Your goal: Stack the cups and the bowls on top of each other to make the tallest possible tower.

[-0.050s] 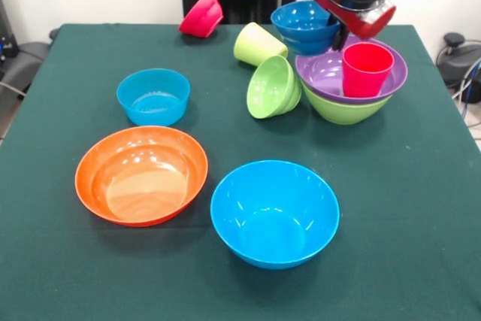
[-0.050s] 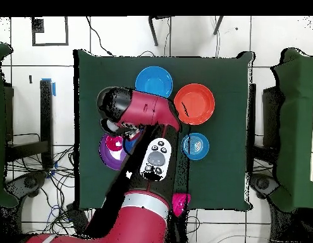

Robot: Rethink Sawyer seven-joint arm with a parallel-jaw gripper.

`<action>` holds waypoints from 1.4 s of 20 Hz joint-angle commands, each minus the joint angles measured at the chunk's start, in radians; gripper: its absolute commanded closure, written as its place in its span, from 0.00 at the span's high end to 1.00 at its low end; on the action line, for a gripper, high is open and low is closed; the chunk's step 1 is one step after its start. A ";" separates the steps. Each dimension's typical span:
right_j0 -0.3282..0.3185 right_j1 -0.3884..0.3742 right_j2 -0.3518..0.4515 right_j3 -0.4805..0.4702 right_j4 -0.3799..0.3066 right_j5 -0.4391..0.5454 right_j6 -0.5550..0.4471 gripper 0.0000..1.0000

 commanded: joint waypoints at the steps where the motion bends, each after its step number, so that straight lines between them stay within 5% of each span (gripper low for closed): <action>1: 0.018 0.009 0.024 -0.083 0.019 0.127 0.246 0.00; 7: 0.024 0.013 0.020 -0.075 0.040 0.105 0.241 0.00; 17: 0.067 0.066 0.059 0.018 0.162 -0.122 0.281 0.00; 28: 0.108 0.100 0.022 -0.002 0.178 -0.097 0.274 0.00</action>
